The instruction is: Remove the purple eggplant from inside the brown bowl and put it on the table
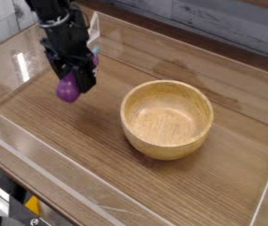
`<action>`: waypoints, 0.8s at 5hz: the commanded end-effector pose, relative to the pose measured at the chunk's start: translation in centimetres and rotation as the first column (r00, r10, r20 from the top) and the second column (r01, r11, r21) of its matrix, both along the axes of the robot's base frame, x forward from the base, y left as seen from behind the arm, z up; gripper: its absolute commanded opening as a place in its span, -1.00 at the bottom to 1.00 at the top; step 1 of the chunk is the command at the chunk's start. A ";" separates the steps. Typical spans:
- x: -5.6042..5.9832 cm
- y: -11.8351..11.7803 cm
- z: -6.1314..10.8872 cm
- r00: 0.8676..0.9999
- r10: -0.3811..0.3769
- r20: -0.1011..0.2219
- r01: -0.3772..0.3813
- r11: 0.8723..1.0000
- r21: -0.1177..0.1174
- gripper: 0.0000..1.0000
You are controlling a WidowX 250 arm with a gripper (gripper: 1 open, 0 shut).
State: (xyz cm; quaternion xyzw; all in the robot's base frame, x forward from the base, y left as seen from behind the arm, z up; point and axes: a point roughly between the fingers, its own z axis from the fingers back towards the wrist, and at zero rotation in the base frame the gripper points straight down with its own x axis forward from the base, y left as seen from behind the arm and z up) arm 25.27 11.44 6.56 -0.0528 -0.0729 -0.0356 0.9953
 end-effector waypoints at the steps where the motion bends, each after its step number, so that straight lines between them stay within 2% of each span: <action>1: 0.2 -0.8 1.1 0.996 -0.056 0.069 0.053 0.998 0.033 -1.00; 3: -0.1 -2.0 -2.2 0.985 -0.155 0.081 0.152 0.988 0.040 -1.00; 4: 0.1 -3.1 -2.9 0.982 -0.173 0.079 0.170 0.985 0.043 -1.00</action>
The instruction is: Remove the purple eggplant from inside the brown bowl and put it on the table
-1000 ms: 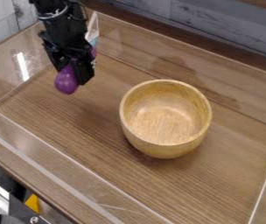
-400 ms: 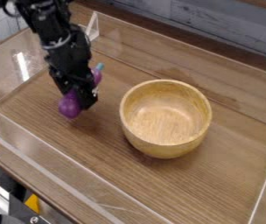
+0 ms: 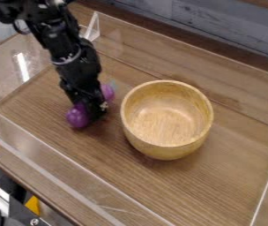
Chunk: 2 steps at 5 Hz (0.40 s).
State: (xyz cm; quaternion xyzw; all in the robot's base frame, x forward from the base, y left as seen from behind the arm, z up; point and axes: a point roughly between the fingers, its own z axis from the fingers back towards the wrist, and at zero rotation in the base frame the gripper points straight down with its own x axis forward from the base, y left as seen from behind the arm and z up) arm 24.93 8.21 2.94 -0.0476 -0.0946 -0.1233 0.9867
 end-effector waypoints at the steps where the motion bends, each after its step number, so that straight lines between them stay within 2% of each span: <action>1: 0.7 -0.7 0.1 0.999 -0.018 0.032 0.017 1.000 0.020 1.00; 2: 0.1 0.1 -0.3 0.999 0.027 0.019 -0.028 0.999 0.046 1.00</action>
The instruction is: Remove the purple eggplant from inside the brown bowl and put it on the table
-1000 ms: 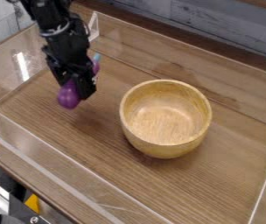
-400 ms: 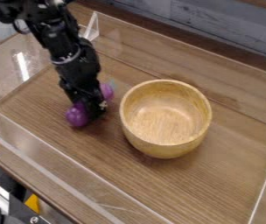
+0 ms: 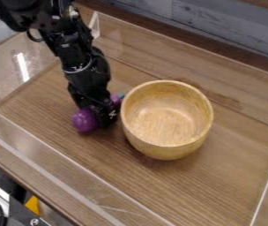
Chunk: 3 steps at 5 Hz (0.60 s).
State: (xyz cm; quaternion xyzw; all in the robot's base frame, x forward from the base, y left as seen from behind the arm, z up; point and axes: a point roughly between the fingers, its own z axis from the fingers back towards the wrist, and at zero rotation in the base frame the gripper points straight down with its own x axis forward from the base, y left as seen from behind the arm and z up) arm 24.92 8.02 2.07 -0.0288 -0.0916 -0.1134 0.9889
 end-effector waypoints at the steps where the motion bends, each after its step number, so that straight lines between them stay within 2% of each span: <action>1: 0.1 1.4 0.4 1.000 -0.002 0.006 0.002 1.000 0.029 1.00; 2: 0.0 2.4 0.4 1.000 -0.008 -0.008 0.008 0.999 0.044 1.00; 3: 0.1 1.7 0.3 1.000 -0.009 -0.022 0.010 0.999 0.053 1.00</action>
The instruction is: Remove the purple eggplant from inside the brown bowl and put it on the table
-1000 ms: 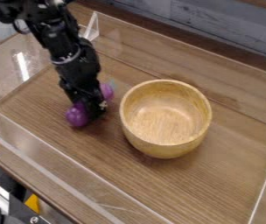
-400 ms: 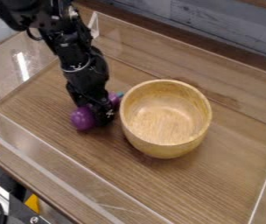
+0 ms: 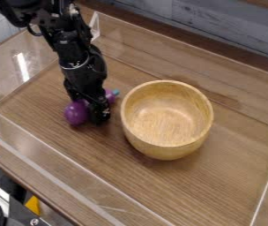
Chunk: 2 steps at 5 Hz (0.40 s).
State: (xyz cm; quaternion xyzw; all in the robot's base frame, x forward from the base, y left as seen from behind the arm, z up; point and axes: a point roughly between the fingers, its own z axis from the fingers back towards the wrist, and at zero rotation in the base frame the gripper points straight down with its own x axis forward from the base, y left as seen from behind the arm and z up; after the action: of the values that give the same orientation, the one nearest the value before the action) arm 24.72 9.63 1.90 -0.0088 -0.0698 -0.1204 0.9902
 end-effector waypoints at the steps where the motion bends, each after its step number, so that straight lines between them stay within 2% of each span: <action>1: 0.2 -0.7 0.5 1.000 -0.001 0.001 0.001 1.000 0.011 1.00; 2: 0.6 -0.9 0.9 1.000 0.017 -0.013 -0.017 1.000 0.014 1.00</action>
State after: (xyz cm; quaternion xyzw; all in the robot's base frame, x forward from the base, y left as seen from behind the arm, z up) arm 24.56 8.49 1.88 -0.0118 -0.0454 -0.1083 0.9930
